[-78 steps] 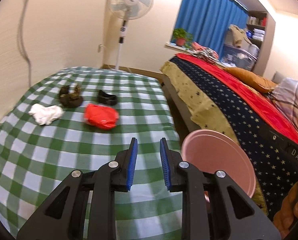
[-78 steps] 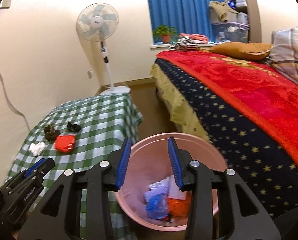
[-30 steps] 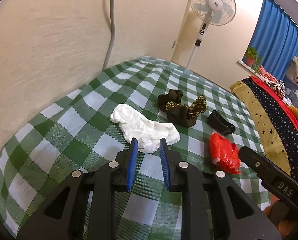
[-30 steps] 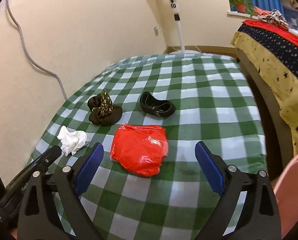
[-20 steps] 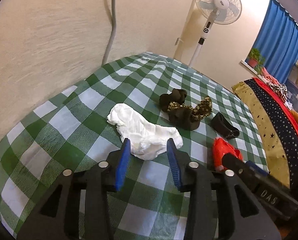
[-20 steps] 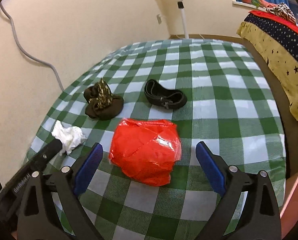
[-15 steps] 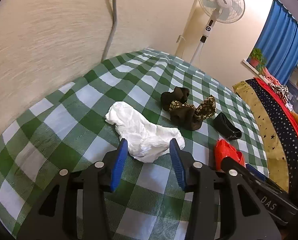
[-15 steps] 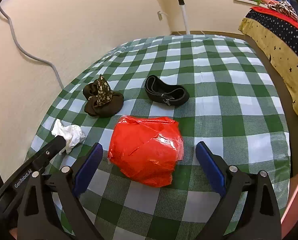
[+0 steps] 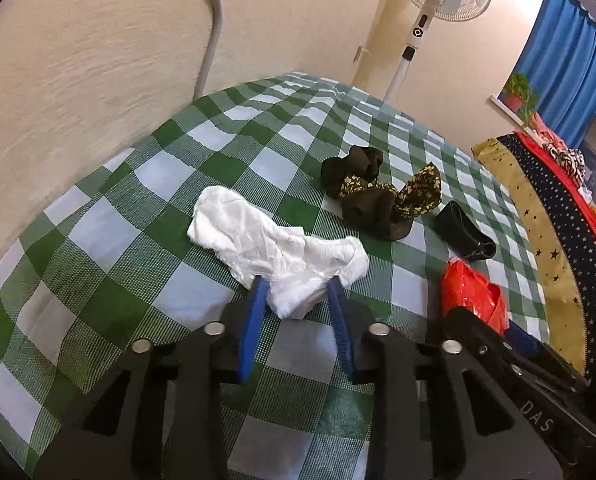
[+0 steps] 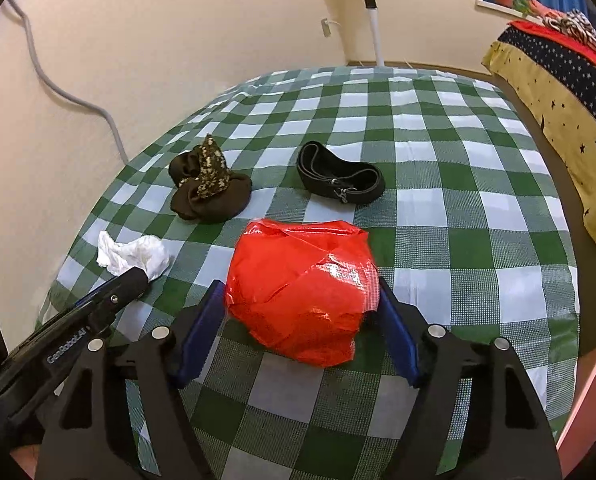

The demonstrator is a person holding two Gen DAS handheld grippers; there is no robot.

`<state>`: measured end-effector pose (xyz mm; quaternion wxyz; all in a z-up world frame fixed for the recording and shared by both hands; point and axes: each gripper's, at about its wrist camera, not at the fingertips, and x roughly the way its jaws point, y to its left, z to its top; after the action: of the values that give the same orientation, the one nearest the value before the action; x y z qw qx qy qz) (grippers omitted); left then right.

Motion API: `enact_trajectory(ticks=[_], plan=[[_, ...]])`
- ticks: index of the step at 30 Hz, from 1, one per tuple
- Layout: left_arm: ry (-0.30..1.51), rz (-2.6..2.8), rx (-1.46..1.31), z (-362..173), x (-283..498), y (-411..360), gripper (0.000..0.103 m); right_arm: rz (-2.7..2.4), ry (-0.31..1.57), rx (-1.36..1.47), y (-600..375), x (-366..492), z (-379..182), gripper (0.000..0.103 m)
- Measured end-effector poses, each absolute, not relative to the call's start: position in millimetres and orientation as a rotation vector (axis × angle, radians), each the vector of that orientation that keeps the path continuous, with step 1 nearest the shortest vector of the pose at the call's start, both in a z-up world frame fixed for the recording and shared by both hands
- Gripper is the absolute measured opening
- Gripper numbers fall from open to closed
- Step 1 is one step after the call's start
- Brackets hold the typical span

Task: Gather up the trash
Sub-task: 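Grasp the white tissue with the left tool while the right grasps the red bag, then carry the white tissue with the left tool while the right carries the red bag to the bin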

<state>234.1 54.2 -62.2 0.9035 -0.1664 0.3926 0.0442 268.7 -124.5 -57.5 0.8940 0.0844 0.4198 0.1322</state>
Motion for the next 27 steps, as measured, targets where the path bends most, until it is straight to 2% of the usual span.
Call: enact_trajectory(ticks=[2, 5, 27], plan=[[0.808, 0.089, -0.337, -62, 233, 53, 0.014, 0.266, 0.85, 0.168, -126, 264, -54, 0.072], [0.793, 0.085, -0.31, -58, 230, 50, 0.012, 0.262, 0.827, 0.185, -132, 255, -48, 0.072], [0.675, -0.022, -0.229, 2, 166, 22, 0.012, 0.108, 0.69, 0.171, -189, 147, 27, 0.072]])
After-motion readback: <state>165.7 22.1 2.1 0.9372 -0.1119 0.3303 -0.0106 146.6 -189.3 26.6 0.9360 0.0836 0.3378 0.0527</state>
